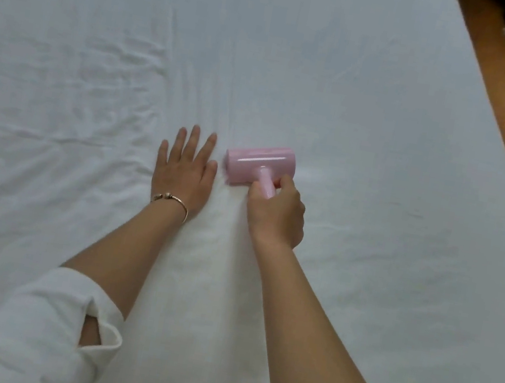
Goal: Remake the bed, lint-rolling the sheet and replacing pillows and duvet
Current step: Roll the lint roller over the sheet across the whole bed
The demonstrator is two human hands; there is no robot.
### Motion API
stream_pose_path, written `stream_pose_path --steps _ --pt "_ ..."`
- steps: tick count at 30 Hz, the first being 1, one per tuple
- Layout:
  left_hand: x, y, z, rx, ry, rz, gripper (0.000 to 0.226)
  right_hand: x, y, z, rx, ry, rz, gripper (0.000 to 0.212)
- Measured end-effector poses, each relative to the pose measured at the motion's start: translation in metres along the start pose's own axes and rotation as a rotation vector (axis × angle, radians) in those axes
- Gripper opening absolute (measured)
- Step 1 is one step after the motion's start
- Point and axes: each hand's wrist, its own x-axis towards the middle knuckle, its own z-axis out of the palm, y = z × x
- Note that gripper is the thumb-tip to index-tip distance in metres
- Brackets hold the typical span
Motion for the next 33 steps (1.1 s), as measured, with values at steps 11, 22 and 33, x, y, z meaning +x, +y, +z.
stream_pose_path --steps 11,22,33 --pt "-0.196 0.002 0.034 0.001 -0.056 -0.025 0.054 -0.143 0.126 -0.041 -0.013 -0.016 0.083 0.022" --pt "-0.377 0.032 0.079 0.018 -0.079 -0.037 0.055 -0.288 0.263 -0.090 -0.036 -0.063 0.063 0.019" --pt "-0.484 0.043 0.097 0.107 -0.227 0.057 0.059 -0.368 0.344 -0.131 -0.134 -0.131 0.109 0.017"
